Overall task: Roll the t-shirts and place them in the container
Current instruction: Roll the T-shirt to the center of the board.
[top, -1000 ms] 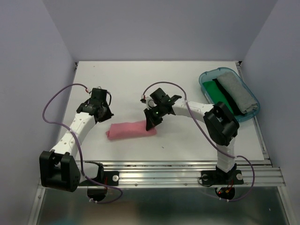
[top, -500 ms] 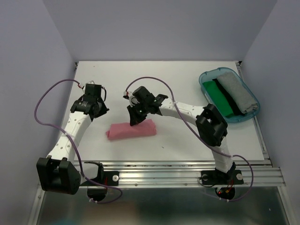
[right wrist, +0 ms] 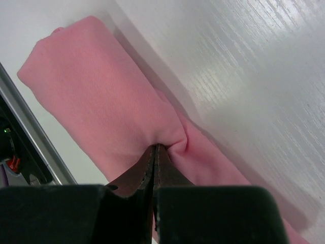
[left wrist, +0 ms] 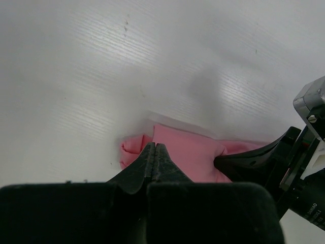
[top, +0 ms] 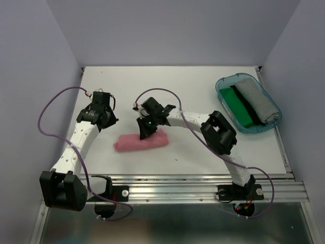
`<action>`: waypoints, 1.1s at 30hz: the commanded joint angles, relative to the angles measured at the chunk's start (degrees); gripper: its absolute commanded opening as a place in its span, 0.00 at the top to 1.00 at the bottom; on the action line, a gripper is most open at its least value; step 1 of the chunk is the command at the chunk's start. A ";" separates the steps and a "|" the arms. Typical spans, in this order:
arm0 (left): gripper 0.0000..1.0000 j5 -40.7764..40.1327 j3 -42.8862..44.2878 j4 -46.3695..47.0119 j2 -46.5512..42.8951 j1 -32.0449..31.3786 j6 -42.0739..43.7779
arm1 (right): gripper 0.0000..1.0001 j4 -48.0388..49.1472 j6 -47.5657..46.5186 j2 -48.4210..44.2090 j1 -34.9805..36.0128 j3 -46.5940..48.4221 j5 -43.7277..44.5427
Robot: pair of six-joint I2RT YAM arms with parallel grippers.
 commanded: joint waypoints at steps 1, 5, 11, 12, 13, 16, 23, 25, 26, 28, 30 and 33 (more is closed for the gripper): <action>1.00 0.97 -1.54 0.78 -0.88 0.29 0.31 | 0.99 -0.71 -0.43 -1.94 0.34 1.46 2.55; 1.00 3.95 -3.74 2.27 -1.32 -0.32 -1.71 | 0.99 -0.45 -0.17 -7.12 0.34 1.55 4.56; 1.00 8.35 -7.69 6.49 -1.06 -3.75 -7.24 | 0.99 0.69 1.93 -10.73 -0.26 0.14 5.28; 1.00 8.62 -8.40 6.84 -0.89 -3.92 -7.95 | 0.99 0.87 2.20 -11.09 -0.79 -0.38 5.27; 1.00 8.88 -10.14 7.63 -0.88 -4.19 -9.35 | 0.99 1.22 2.81 -11.87 -0.80 -1.17 5.36; 1.00 7.40 -13.49 7.64 -0.97 -4.36 -12.42 | 0.99 2.36 3.78 -13.98 -1.93 -5.82 5.80; 1.00 6.25 -21.23 11.76 -0.10 -4.36 -18.67 | 0.99 5.35 5.72 -16.28 -3.52 -17.17 7.20; 1.00 6.25 -22.46 13.43 2.01 -4.45 -18.94 | 0.99 6.57 5.89 -15.66 -4.14 -19.01 7.91; 1.00 6.16 -22.73 13.87 2.71 -4.45 -18.94 | 0.99 6.84 5.98 -14.61 -4.14 -19.54 8.26; 1.00 5.63 -23.25 15.01 4.38 -4.45 -18.59 | 0.99 7.20 6.07 -13.47 -4.14 -20.16 8.79; 1.00 5.37 -23.26 15.46 5.09 -4.45 -18.42 | 0.99 7.29 6.07 -12.59 -4.14 -20.34 8.70; 1.00 4.75 -22.21 15.11 5.09 -4.45 -17.71 | 0.99 7.46 5.98 -12.93 -4.14 -20.25 8.44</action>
